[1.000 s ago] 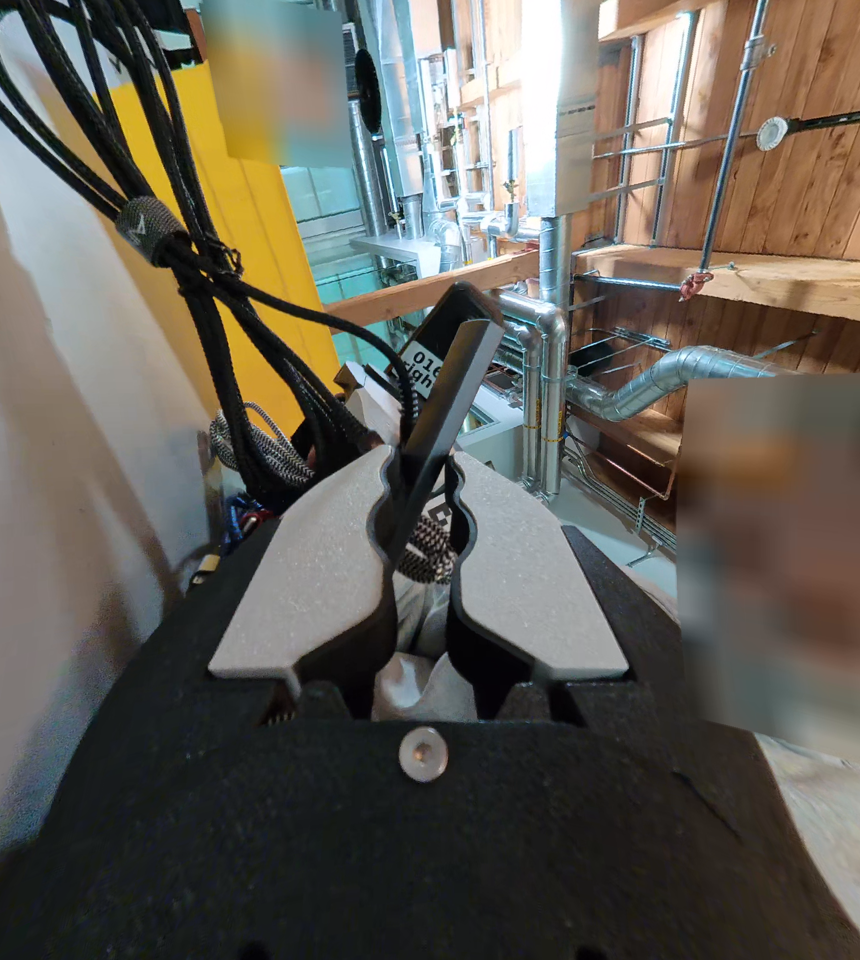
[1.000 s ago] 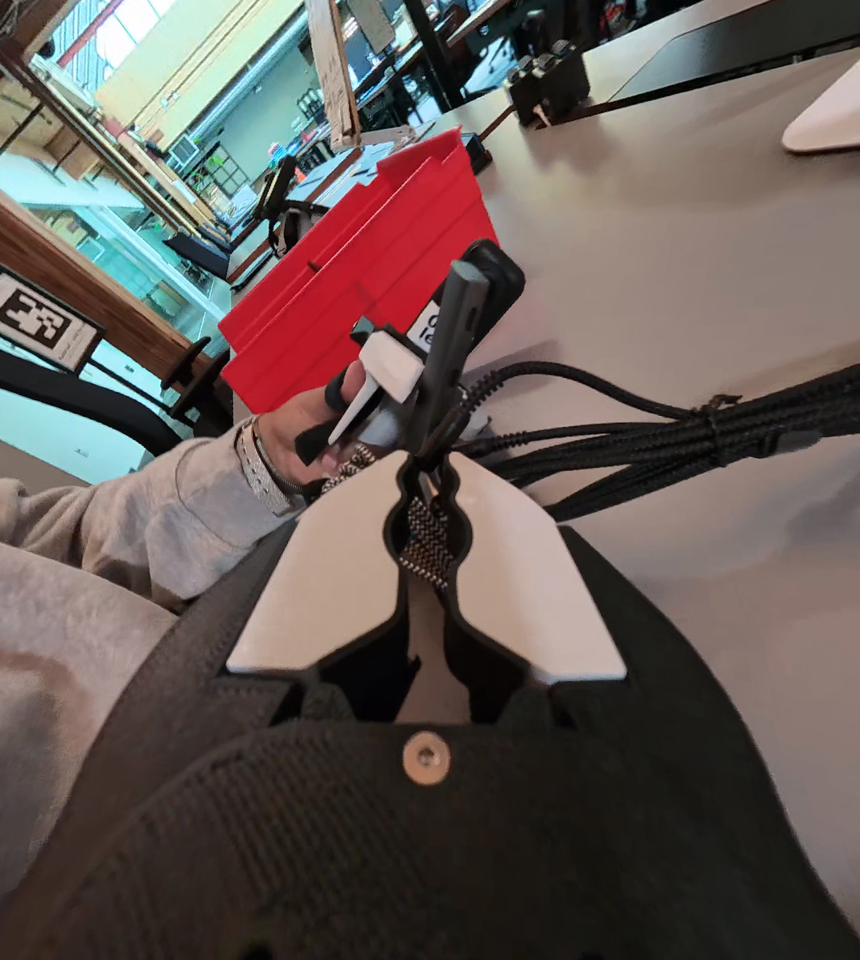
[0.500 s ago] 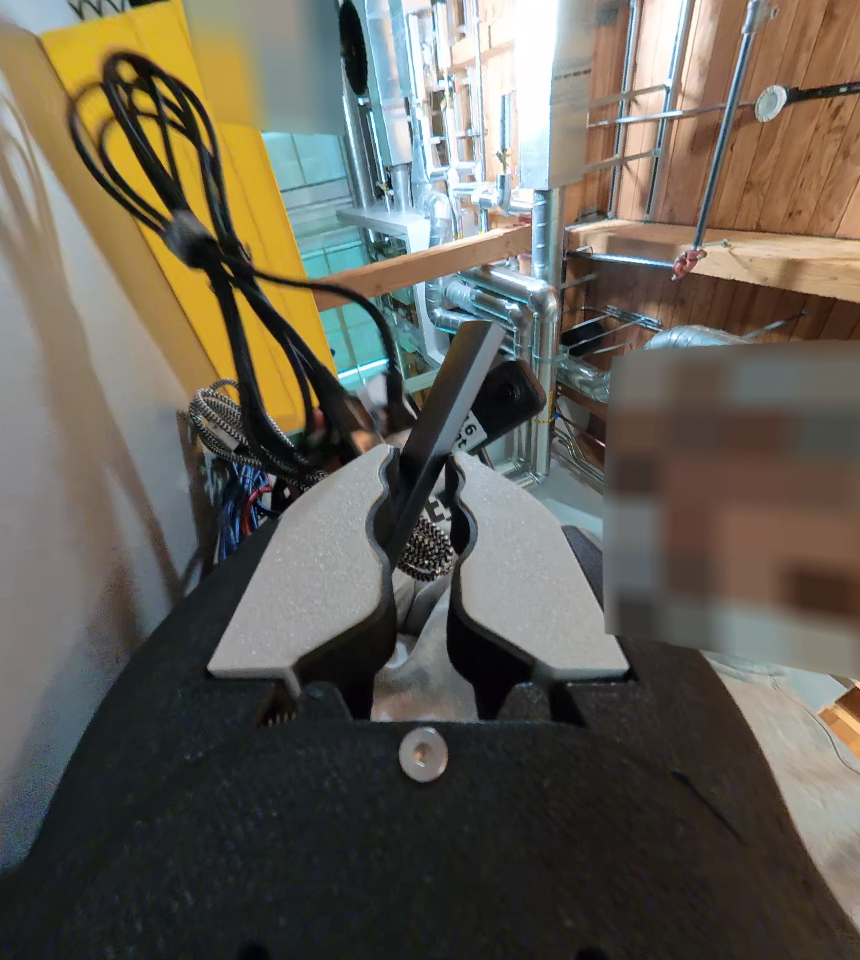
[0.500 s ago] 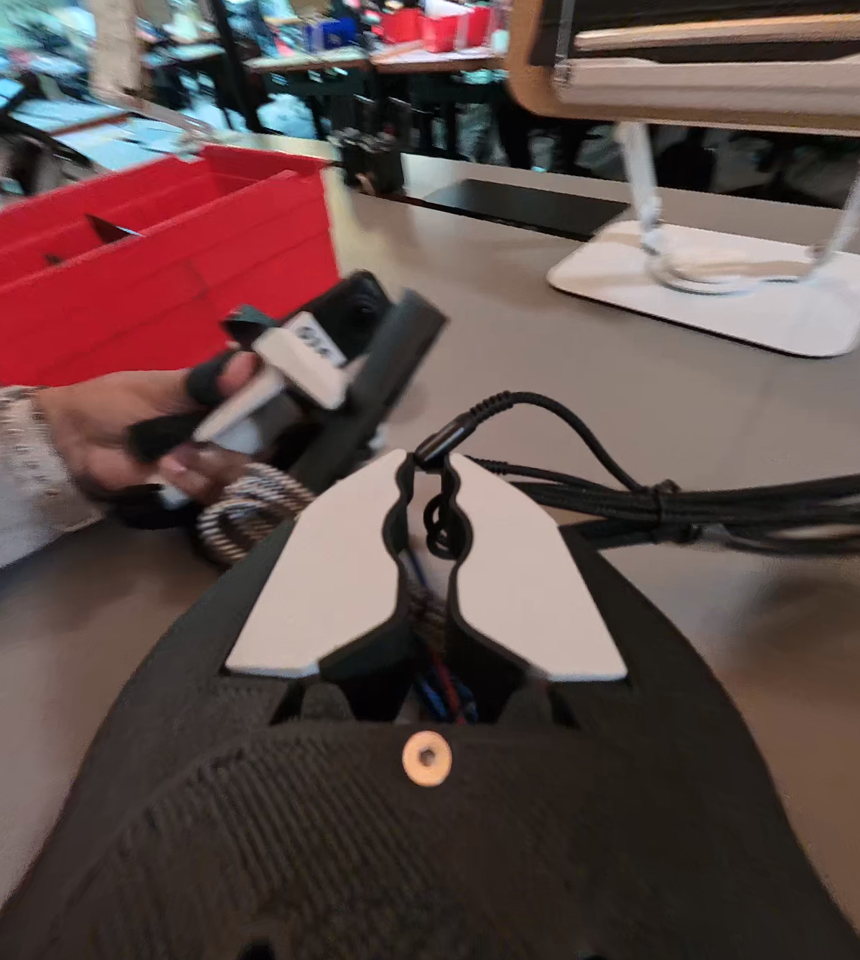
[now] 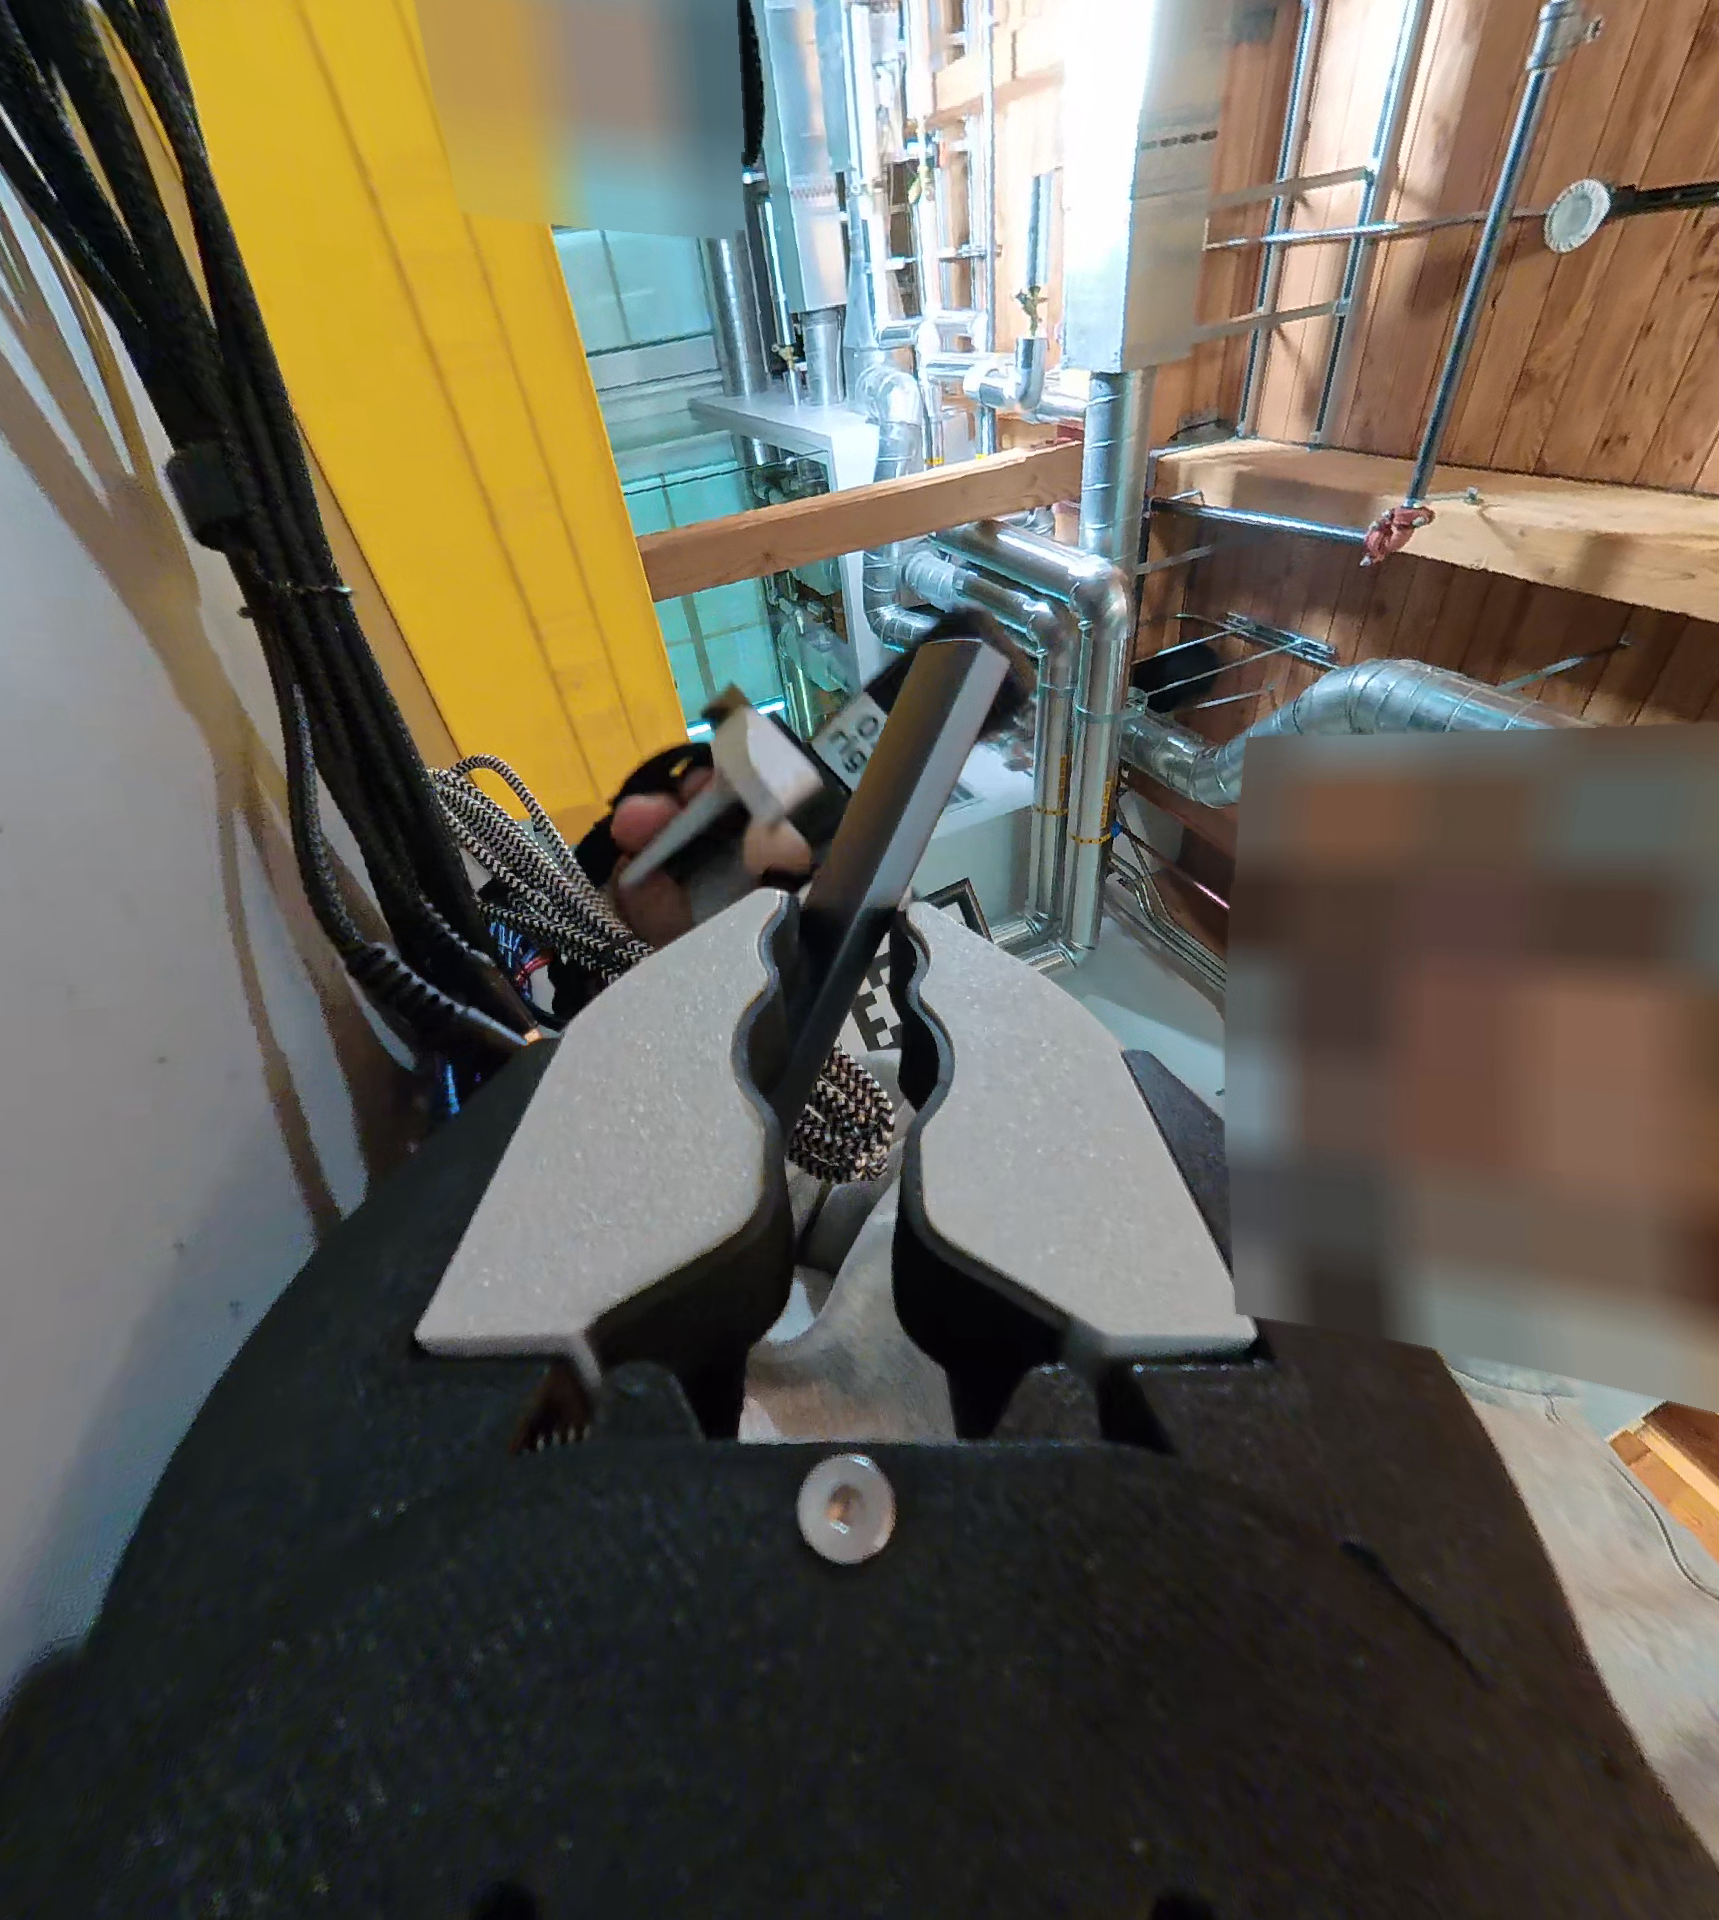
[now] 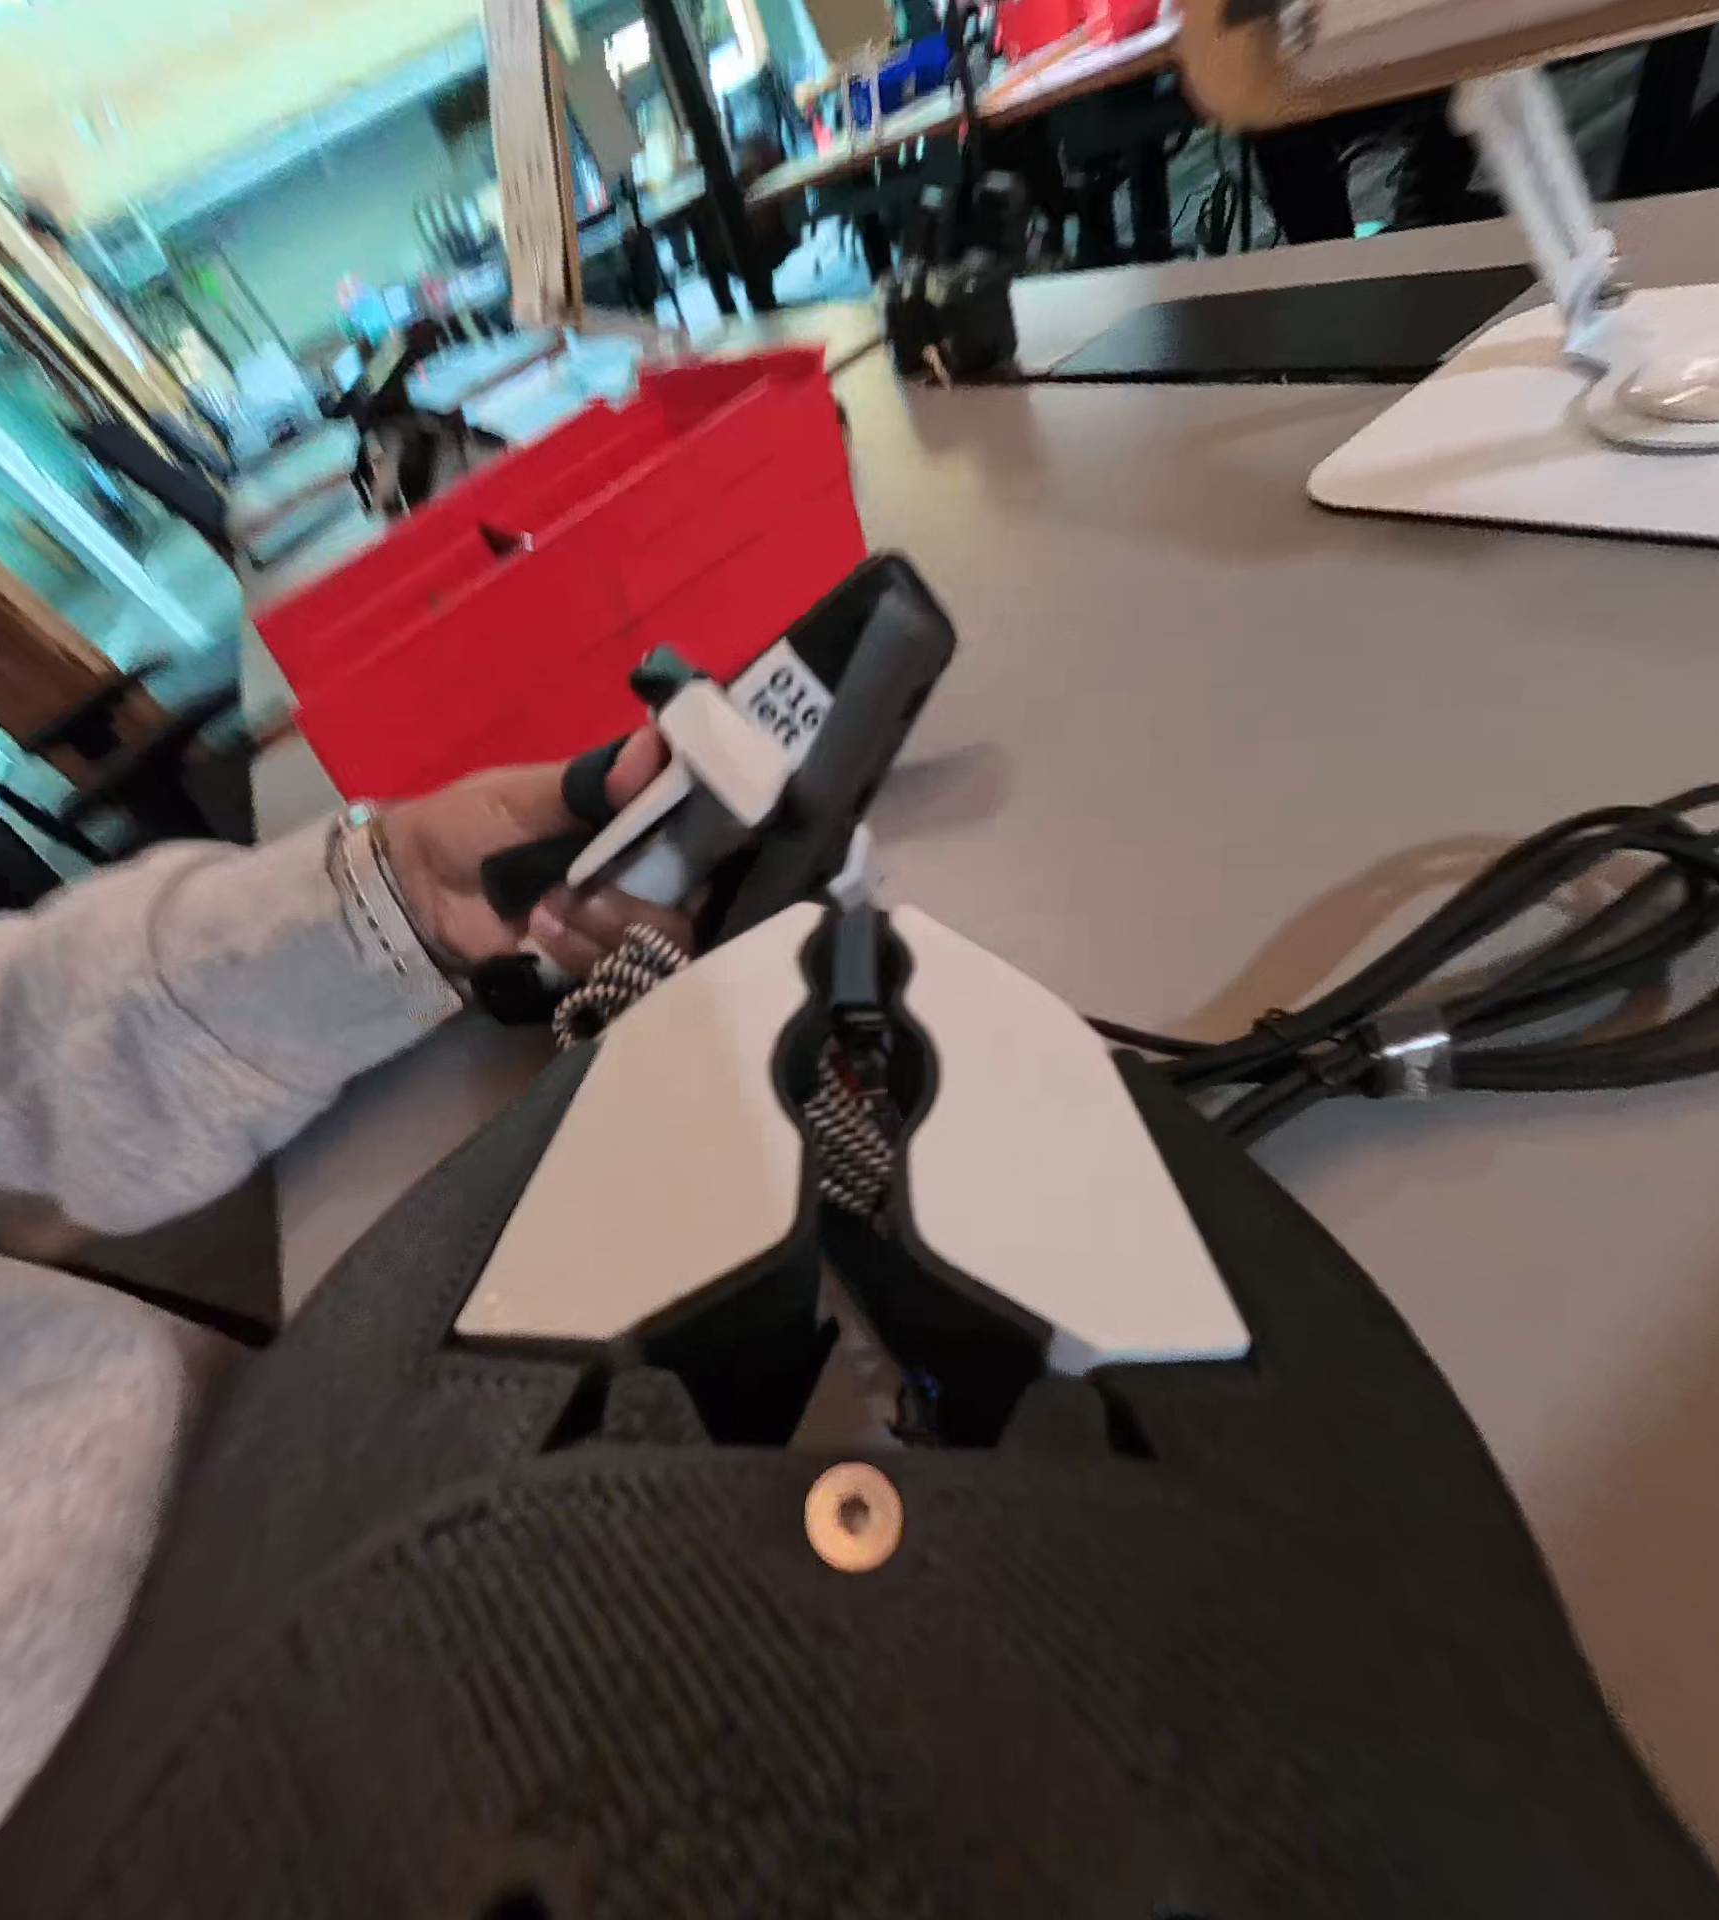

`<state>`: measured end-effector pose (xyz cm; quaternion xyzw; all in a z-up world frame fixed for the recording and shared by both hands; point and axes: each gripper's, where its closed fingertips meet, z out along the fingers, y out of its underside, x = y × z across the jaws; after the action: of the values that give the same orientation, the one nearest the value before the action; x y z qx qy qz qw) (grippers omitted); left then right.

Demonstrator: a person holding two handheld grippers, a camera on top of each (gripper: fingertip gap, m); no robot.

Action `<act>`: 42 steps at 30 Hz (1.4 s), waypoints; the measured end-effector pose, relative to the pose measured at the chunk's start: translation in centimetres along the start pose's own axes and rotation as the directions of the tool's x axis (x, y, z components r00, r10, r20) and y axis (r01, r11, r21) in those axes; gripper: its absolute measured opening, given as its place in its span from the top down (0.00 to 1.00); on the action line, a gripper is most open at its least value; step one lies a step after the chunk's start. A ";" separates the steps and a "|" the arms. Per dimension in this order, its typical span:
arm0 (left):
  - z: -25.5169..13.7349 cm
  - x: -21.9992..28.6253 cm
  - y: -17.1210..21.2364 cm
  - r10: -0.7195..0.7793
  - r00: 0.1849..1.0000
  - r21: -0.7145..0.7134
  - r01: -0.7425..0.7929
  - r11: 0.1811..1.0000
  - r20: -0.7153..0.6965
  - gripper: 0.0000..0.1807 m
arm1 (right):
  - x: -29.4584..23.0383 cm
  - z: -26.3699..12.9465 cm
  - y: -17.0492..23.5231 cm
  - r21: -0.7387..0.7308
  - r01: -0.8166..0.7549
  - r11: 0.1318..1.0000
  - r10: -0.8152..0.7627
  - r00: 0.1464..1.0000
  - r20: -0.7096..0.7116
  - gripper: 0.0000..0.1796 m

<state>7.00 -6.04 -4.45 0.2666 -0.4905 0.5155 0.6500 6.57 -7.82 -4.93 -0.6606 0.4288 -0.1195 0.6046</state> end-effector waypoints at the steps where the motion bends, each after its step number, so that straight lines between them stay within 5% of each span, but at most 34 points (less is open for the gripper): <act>1: 0.0 -0.1 0.0 -0.002 1.000 0.000 0.002 1.000 0.003 0.91 | 0.6 -0.7 -0.7 0.041 -0.061 0.997 0.060 0.998 0.020 0.92; 6: 0.1 -0.7 0.7 -0.023 0.999 -0.033 0.024 0.999 0.048 0.91 | 2.6 -3.0 -1.6 0.072 -0.317 0.946 0.307 0.943 0.127 1.00; 14: -0.6 -0.2 2.7 -0.024 0.998 -0.058 0.027 0.998 0.057 0.91 | 1.5 0.2 1.6 -0.209 -0.178 0.962 0.195 0.979 0.063 1.00; 19: -1.1 -0.1 3.9 0.005 0.997 -0.034 -0.003 0.999 0.083 0.91 | 1.6 1.6 4.5 -0.480 -0.209 0.852 0.204 0.977 -0.064 0.86; 25: -1.7 0.5 3.6 0.023 0.998 0.040 -0.026 0.999 0.065 0.91 | 0.3 3.6 5.5 -0.572 -0.267 0.775 0.263 0.960 -0.092 0.81; 27: -1.8 0.4 3.5 0.028 0.997 0.048 -0.032 0.998 0.076 0.91 | 0.8 4.2 6.6 -0.621 -0.286 0.730 0.249 0.957 -0.148 0.77; 35: -1.8 0.5 3.6 0.025 0.997 0.038 -0.028 0.999 0.072 0.91 | 2.4 3.5 7.5 -0.720 -0.181 0.670 0.023 0.974 -0.223 0.91; 42: -1.8 0.4 3.6 0.026 0.997 0.036 -0.028 0.999 0.072 0.91 | 6.4 1.3 5.9 -0.613 -0.027 0.789 -0.124 0.971 -0.202 0.95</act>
<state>4.32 -3.19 -5.27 0.2903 -0.5073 0.5235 0.6199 8.78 -10.89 -12.88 -0.8128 0.4945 -0.0662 0.3007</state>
